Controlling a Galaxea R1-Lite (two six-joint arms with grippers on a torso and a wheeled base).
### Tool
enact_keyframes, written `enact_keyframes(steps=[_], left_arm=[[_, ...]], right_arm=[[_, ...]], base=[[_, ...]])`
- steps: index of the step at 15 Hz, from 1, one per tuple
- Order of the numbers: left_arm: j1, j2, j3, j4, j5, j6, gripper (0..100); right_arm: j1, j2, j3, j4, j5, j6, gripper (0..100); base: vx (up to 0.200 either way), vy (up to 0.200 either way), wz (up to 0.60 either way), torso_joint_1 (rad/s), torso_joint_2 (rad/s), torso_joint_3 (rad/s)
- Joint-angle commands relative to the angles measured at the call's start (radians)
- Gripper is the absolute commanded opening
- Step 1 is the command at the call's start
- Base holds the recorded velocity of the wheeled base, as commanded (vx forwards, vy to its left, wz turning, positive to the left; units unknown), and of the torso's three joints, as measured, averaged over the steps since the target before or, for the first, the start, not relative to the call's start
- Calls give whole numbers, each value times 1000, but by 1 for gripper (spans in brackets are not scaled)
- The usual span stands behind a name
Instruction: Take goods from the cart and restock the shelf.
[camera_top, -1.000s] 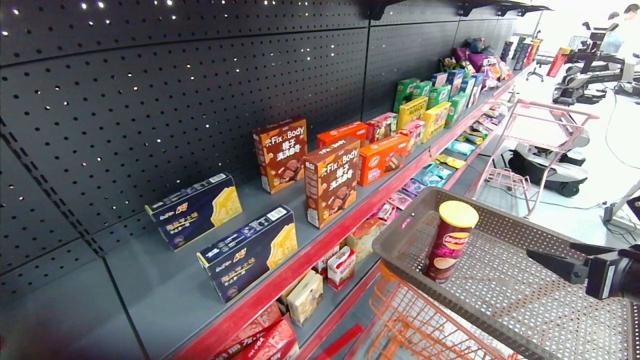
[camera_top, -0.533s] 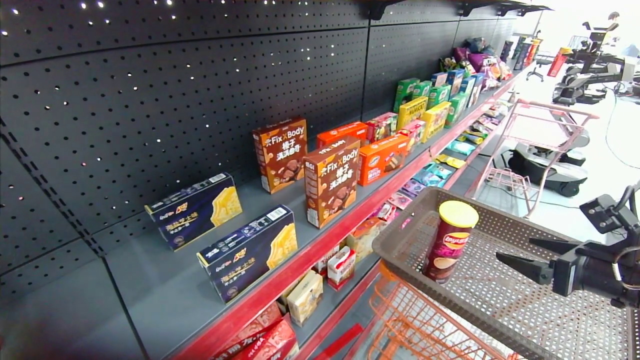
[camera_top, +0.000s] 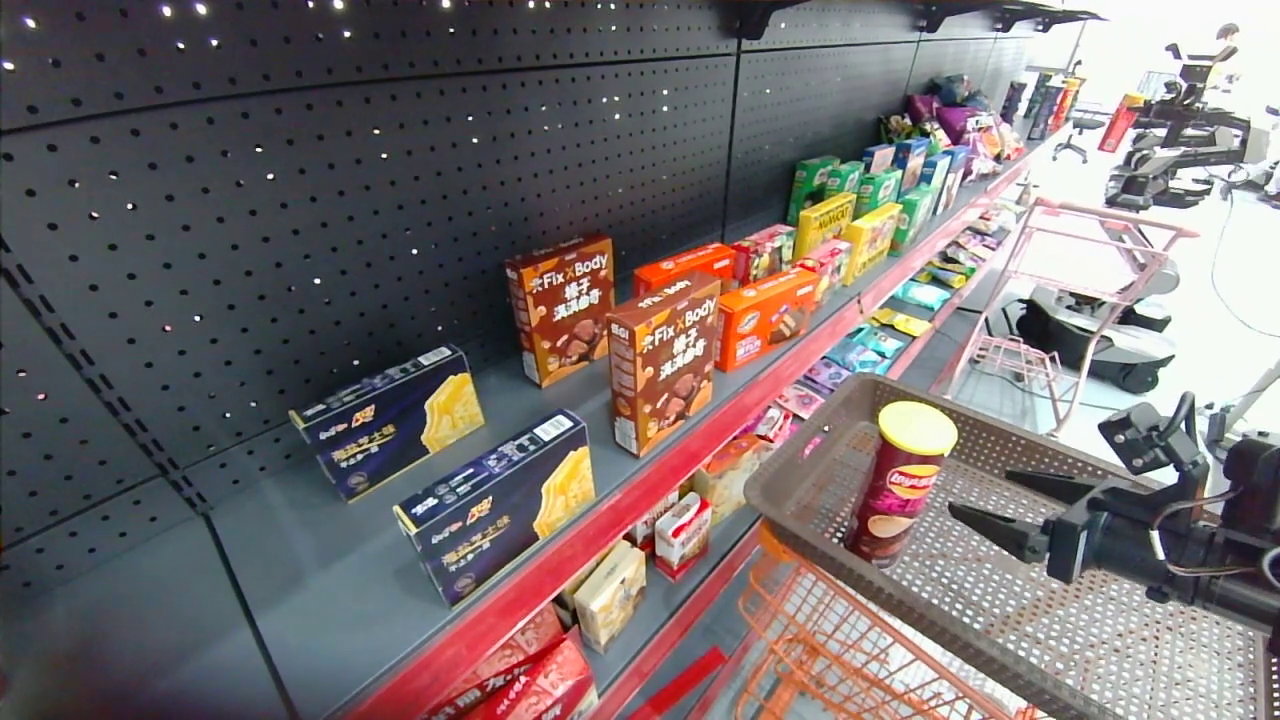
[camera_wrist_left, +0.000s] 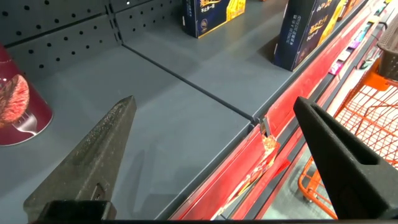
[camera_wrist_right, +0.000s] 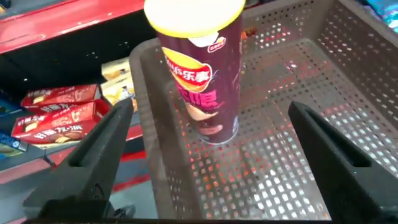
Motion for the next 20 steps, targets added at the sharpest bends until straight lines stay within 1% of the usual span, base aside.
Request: enact_keyframes(steps=[1, 4, 5, 6, 7, 11, 14, 17, 20], left_arm=[[0, 1, 0, 0, 0, -1, 100], [0, 1, 0, 0, 0, -1, 100], [0, 1, 0, 0, 0, -1, 100], [0, 1, 0, 0, 0, -1, 100], [0, 1, 0, 0, 0, -1, 100], [0, 1, 0, 0, 0, -1, 100], [0, 1, 0, 0, 0, -1, 100], [0, 1, 0, 0, 0, -1, 100], [0, 1, 0, 0, 0, -1, 100]], right_arm=[[7, 81, -3, -46, 2, -1, 100], [76, 139, -26, -109, 4, -3, 100], [79, 142, -26, -112, 4, -3, 100], [122, 211, -47, -198, 1, -1, 100], [129, 240, -59, -224, -1, -1, 100], [133, 300, -101, -254, -1, 2, 100], [127, 371, -167, -309, -13, 0, 100], [124, 388, -181, -312, -26, -1, 100], [118, 447, -239, -339, -27, -1, 100]], base=[[0, 0, 0, 0, 0, 0], [0, 0, 0, 0, 0, 0], [0, 0, 0, 0, 0, 0], [0, 0, 0, 0, 0, 0], [0, 0, 0, 0, 0, 0], [0, 0, 0, 0, 0, 0], [0, 0, 0, 0, 0, 0], [0, 0, 0, 0, 0, 0], [0, 0, 0, 0, 0, 0]])
